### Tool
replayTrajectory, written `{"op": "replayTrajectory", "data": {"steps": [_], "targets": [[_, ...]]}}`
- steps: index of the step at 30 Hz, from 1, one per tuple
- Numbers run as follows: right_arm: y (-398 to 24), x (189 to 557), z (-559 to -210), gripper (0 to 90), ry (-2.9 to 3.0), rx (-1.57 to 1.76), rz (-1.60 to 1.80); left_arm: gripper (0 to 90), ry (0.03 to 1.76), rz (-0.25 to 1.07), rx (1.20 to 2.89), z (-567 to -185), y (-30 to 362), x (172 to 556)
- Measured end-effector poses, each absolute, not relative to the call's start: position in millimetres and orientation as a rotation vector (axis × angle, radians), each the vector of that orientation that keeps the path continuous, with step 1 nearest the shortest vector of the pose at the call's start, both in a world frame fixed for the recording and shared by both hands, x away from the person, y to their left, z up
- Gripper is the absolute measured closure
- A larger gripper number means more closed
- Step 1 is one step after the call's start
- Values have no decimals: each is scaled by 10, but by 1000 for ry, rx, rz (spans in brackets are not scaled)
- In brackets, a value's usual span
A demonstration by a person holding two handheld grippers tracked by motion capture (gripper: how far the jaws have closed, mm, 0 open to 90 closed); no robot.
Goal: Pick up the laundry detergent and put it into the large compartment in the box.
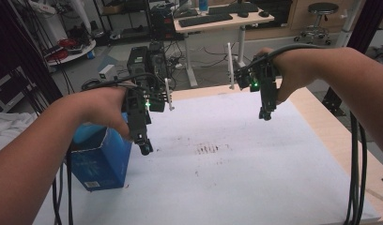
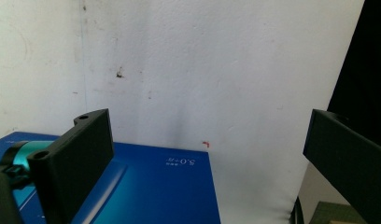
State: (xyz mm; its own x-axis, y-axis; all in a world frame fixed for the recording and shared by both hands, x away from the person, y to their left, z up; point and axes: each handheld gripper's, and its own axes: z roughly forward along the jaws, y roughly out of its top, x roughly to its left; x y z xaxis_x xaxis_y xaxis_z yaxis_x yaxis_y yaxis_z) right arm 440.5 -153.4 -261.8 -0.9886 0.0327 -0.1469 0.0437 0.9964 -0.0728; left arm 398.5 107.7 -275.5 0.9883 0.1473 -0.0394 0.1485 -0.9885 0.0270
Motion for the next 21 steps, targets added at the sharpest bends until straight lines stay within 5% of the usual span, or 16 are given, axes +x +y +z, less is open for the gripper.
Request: {"op": "replayTrajectory", "data": {"steps": [21], "targets": [[-1564, 4389, -2593, 35, 2982, 58, -106, 17, 240, -62, 3088, -2665, 1086, 3952]]}}
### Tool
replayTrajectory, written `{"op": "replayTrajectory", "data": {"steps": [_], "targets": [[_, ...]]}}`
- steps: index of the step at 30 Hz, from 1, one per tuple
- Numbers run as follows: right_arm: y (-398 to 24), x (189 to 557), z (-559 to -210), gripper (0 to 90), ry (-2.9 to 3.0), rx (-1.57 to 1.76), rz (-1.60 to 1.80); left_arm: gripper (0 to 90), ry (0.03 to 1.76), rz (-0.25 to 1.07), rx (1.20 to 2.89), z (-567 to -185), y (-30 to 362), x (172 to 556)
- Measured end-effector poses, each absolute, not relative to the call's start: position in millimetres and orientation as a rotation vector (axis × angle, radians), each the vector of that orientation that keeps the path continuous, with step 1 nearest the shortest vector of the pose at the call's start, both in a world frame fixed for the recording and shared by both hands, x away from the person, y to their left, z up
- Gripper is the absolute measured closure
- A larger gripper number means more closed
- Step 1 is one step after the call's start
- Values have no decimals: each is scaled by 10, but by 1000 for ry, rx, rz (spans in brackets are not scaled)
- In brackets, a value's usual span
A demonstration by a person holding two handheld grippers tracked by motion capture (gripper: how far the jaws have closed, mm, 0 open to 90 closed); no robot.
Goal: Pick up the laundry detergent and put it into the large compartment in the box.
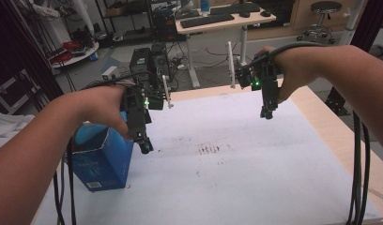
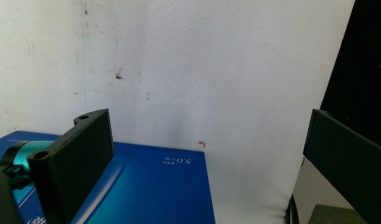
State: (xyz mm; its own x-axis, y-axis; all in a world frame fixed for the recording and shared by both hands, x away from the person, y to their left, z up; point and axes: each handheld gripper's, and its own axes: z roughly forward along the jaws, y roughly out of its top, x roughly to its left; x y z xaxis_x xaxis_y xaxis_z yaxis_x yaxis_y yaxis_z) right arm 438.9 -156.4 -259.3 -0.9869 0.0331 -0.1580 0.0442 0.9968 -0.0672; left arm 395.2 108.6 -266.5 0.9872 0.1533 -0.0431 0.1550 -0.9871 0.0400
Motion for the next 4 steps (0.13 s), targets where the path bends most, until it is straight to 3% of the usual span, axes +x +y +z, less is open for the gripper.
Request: {"op": "replayTrajectory", "data": {"steps": [4], "targets": [[-1552, 4373, -2590, 35, 2979, 47, -108, 18, 242, -67, 3096, -2681, 1096, 3929]]}}
